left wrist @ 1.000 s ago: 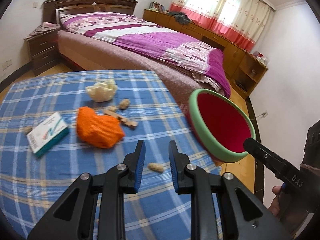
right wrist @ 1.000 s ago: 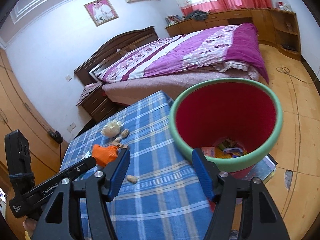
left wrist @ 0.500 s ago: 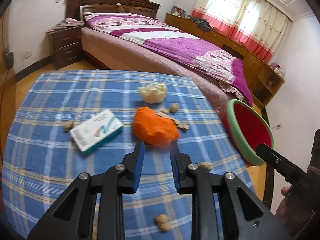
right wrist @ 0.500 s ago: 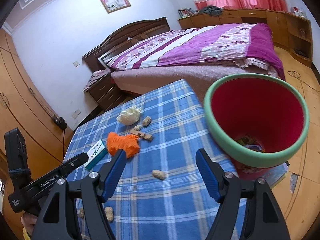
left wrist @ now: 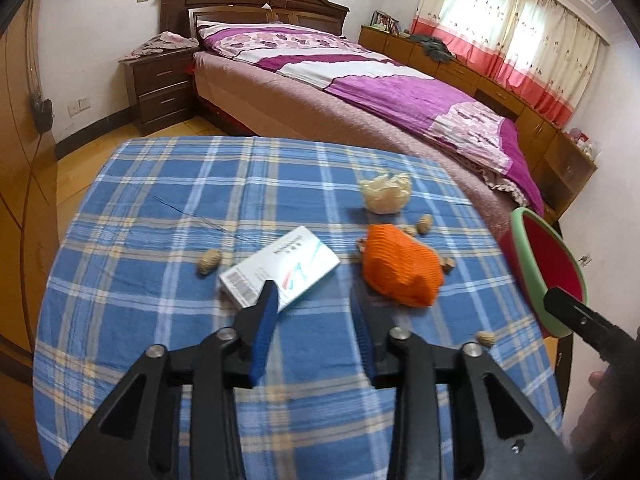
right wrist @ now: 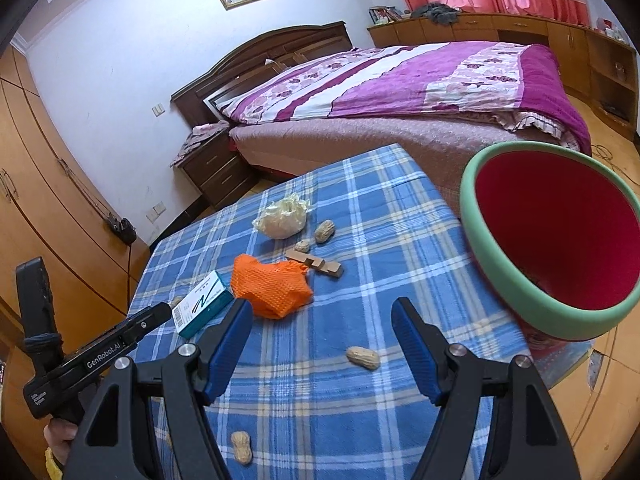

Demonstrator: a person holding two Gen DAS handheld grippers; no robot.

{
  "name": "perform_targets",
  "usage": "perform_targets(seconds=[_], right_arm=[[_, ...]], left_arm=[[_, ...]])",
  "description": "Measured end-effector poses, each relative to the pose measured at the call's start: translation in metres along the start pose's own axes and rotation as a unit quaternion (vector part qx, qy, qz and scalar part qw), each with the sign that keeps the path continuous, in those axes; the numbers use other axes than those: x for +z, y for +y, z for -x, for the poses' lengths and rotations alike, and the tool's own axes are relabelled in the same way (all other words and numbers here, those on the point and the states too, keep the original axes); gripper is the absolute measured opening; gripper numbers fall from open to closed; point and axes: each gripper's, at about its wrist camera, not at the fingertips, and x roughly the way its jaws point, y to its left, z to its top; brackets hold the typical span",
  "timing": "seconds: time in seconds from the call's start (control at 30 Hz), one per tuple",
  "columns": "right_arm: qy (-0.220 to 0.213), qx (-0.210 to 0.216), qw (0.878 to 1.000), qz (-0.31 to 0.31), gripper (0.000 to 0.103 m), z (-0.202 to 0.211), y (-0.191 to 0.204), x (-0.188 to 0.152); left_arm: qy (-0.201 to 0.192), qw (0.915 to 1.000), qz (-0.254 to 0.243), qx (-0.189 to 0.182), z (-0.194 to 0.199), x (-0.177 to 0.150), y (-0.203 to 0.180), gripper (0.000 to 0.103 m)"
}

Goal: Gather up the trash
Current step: 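Lower the left tool onto the white medicine box and grasp it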

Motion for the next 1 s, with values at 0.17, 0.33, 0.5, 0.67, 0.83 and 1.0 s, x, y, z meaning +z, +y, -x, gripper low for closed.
perform_targets(seconds=[0.17, 0.33, 0.5, 0.67, 0.83, 1.0], right_arm=[[0.007, -0.005, 1.0, 0.0, 0.074, -0.01, 0.004, 0.003], [0.013, -0.007, 1.0, -0.001, 0.074, -0.022, 0.007, 0.005], [0.023, -0.007, 1.0, -0.007, 0.075, -0.033, 0.006, 0.006], [0.03, -0.006, 0.999, -0.009, 0.075, -0.041, 0.005, 0.006], [0.036, -0.006, 0.999, -0.01, 0.075, -0.046, 0.003, 0.006], [0.038, -0.005, 0.999, -0.013, 0.075, -0.049, 0.0, 0.006]], left_arm=[[0.007, 0.9999, -0.013, 0.008, -0.012, 0.005, 0.01, 0.044], [0.02, 0.9992, -0.031, 0.014, -0.027, 0.007, 0.014, 0.045], [0.033, 0.9978, -0.054, 0.018, -0.043, 0.01, 0.012, 0.054], [0.055, 0.9945, -0.084, 0.031, -0.062, 0.013, 0.011, 0.054], [0.059, 0.993, -0.097, 0.031, -0.072, 0.024, 0.01, 0.055], [0.072, 0.9938, -0.083, 0.014, -0.08, 0.033, 0.014, 0.055]])
